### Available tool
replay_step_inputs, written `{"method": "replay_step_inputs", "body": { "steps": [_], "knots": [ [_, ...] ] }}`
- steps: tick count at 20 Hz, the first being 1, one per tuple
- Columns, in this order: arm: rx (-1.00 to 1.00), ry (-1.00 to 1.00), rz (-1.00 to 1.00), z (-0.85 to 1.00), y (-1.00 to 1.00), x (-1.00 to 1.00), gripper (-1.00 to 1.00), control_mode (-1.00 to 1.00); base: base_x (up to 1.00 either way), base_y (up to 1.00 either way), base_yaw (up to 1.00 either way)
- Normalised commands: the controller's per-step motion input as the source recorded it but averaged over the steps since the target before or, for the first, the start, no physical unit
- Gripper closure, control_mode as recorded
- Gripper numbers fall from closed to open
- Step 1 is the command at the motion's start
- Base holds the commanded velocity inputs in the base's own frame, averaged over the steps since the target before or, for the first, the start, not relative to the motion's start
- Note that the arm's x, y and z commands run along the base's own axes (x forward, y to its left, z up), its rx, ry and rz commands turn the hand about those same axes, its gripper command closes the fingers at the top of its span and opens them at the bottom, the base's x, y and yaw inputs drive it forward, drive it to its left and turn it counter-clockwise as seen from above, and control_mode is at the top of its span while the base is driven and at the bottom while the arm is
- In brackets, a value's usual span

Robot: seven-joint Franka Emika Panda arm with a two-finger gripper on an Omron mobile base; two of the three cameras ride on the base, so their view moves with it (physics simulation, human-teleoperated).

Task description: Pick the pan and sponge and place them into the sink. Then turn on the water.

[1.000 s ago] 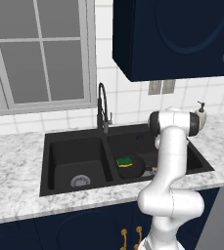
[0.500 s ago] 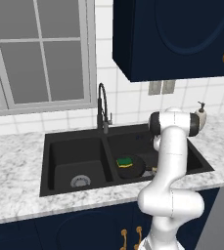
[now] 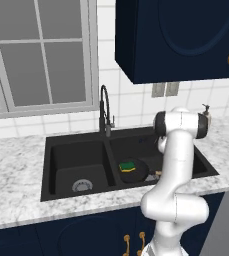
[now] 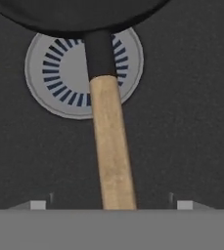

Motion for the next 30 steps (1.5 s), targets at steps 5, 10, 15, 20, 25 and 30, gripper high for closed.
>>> {"method": "replay_step_inputs", "body": {
  "steps": [5, 10, 15, 20, 25, 30],
  "knots": [
    [0.00, -0.01, 0.00, 0.72, 0.10, -0.19, -1.00, -1.00, 0.00, 0.00, 0.00],
    [0.00, -0.09, 0.00, 1.00, 0.22, -0.22, -1.00, -1.00, 0.00, 0.00, 0.00],
    [0.01, -0.08, 0.00, 1.00, 0.30, -0.17, -1.00, -1.00, 0.00, 0.00, 0.00],
    [0.05, -0.19, -0.03, 1.00, 0.16, -0.50, -1.00, -1.00, 0.00, 0.00, 0.00],
    [0.17, -0.22, -0.02, 0.93, 0.06, -0.82, -1.00, -1.00, 0.00, 0.00, 0.00],
    [0.18, -0.23, 0.00, 0.61, 0.22, -0.39, -1.00, -1.00, 0.00, 0.00, 0.00]
  ]
}}
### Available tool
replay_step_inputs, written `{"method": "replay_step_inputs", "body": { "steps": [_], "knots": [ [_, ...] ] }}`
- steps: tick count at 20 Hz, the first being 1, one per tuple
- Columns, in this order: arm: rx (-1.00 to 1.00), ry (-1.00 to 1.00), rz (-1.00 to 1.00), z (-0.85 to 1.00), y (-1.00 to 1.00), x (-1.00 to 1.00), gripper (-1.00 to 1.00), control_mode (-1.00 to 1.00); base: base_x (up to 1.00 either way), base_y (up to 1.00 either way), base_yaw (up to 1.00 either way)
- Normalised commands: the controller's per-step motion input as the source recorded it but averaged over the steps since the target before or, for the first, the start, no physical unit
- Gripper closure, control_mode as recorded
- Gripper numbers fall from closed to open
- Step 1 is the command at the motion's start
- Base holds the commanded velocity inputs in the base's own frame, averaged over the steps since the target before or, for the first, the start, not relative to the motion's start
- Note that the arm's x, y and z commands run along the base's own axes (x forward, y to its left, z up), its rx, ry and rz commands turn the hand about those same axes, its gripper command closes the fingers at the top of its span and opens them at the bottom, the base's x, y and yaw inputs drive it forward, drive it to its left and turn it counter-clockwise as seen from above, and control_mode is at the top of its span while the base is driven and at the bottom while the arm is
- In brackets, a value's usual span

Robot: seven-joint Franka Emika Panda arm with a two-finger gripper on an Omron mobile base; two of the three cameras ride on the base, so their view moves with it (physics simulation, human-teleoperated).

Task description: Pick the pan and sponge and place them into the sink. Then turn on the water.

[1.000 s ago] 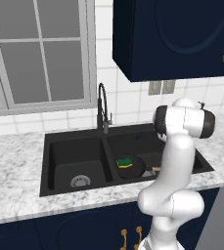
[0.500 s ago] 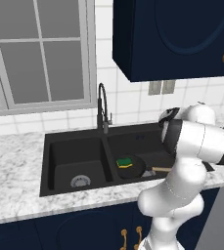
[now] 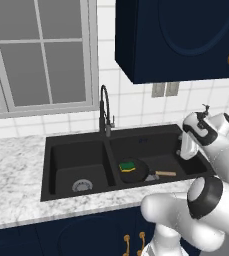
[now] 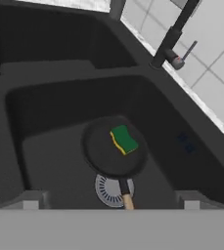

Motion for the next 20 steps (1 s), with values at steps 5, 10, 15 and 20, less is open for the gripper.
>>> {"method": "replay_step_inputs", "body": {
  "steps": [5, 10, 15, 20],
  "knots": [
    [0.17, -0.26, 0.07, 0.49, 0.25, -0.04, -1.00, -1.00, 0.00, 0.00, 0.00],
    [0.24, -0.11, 0.05, 0.33, -0.01, 0.15, -1.00, -1.00, 0.00, 0.00, 0.00],
    [0.29, -0.01, 0.00, 0.00, 0.10, 0.47, -1.00, -1.00, 0.00, 0.00, 0.00],
    [0.22, -0.01, 0.00, 0.00, 0.44, 0.70, -1.00, -1.00, 0.00, 0.00, 0.00]
  ]
}}
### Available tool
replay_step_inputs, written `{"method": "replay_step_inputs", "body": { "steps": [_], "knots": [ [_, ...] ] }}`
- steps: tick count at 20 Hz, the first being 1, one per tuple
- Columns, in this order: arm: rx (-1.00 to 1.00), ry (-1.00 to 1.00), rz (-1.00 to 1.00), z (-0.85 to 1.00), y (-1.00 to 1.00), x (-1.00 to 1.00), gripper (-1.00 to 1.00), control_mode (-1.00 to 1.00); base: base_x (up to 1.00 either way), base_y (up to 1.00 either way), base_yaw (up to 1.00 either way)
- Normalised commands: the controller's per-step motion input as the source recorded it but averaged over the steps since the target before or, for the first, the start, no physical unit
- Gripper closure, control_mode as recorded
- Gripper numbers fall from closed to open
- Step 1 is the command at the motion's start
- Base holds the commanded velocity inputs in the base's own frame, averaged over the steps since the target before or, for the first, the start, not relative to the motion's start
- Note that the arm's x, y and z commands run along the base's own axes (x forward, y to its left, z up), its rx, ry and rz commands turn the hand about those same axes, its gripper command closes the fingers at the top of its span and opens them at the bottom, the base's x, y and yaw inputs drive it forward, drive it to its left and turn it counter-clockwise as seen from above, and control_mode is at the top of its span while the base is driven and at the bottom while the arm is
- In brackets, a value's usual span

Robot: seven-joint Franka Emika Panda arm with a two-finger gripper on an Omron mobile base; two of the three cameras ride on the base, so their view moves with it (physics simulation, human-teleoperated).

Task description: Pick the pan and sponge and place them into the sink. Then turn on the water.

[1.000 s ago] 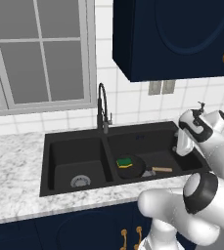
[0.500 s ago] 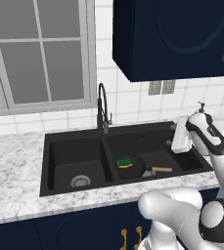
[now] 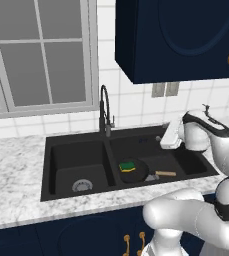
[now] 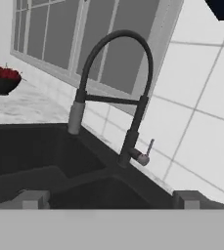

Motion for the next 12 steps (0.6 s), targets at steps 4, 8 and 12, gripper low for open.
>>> {"method": "replay_step_inputs", "body": {
  "steps": [4, 8, 12],
  "knots": [
    [0.06, 0.00, 0.00, -0.11, 0.21, 0.66, -1.00, -1.00, 0.00, 0.00, 0.00],
    [0.04, -0.01, 0.01, -0.04, 0.41, 0.87, -1.00, -1.00, 0.00, 0.00, 0.00],
    [0.06, 0.00, 0.04, -0.12, 0.38, 0.54, -1.00, -1.00, 0.00, 0.00, 0.00]
  ]
}}
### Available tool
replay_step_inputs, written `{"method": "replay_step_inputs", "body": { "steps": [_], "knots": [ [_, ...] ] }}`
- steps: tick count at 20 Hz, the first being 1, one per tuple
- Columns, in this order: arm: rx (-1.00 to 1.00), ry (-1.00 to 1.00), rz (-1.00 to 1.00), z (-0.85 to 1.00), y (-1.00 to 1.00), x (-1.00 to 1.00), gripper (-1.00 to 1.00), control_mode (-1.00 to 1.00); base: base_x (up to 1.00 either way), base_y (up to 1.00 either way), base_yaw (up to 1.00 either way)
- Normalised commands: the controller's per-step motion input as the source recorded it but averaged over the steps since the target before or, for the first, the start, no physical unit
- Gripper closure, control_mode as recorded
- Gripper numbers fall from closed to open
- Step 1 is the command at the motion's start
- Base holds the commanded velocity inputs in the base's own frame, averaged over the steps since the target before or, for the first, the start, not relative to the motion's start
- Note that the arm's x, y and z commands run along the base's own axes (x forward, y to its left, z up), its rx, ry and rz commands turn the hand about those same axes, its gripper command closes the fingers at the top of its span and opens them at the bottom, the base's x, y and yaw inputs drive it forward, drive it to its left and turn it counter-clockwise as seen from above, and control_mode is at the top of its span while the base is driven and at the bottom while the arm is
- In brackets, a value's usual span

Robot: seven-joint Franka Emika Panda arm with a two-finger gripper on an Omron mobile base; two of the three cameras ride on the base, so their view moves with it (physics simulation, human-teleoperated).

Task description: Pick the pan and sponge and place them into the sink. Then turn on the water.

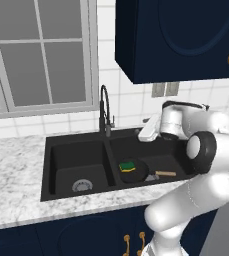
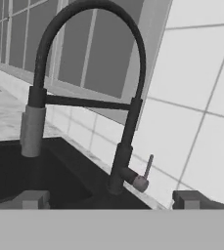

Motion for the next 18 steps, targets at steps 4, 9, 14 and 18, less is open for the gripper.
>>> {"method": "replay_step_inputs", "body": {
  "steps": [4, 9, 14, 18],
  "knots": [
    [0.09, -0.02, 0.07, -0.21, 0.39, 0.63, -1.00, -1.00, 0.00, 0.00, 0.00],
    [0.07, -0.05, 0.11, -0.05, 0.20, 0.46, -1.00, -1.00, 0.00, 0.00, 0.00],
    [0.06, -0.05, 0.13, 0.00, 0.11, 0.18, -1.00, -1.00, 0.00, 0.00, 0.00],
    [0.06, -0.03, 0.09, 0.00, 0.28, 0.32, -1.00, -1.00, 0.00, 0.00, 0.00]
  ]
}}
